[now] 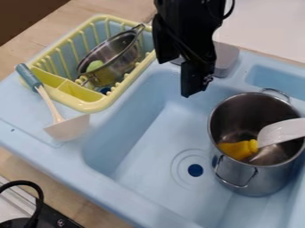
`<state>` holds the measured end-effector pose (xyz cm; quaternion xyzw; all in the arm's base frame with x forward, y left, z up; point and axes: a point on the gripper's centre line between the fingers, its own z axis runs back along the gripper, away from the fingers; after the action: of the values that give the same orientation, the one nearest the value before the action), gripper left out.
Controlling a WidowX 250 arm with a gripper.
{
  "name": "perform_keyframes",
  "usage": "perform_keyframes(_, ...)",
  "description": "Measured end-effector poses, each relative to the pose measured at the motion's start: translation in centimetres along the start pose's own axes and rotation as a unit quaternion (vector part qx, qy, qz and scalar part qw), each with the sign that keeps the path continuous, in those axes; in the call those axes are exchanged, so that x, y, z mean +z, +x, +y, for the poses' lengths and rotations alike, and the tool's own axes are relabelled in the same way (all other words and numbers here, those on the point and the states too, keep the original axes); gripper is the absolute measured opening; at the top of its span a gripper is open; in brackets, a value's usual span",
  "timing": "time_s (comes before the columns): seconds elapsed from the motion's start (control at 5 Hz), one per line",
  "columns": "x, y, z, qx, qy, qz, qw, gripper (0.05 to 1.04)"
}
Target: Put the white laddle at left side of the sink
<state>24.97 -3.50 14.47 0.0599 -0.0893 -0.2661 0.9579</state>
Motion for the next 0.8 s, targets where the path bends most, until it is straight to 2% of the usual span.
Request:
perform_keyframes(0.2,-0.5,-0.4,-0.2,0.003,-0.004,0.011,0.9999,0.997)
perform_keyframes(0.4,-0.7,-1.5,0.4,0.028,0.005,0.037,0.9989,0.997)
perform_keyframes(0.6,0.2,-2.8,1.1,0.074,0.033,0.048,0.9956,0.997)
perform_keyframes(0.8,0.8,-4.2,1.7,0.117,0.035,0.057,0.9909,0.997)
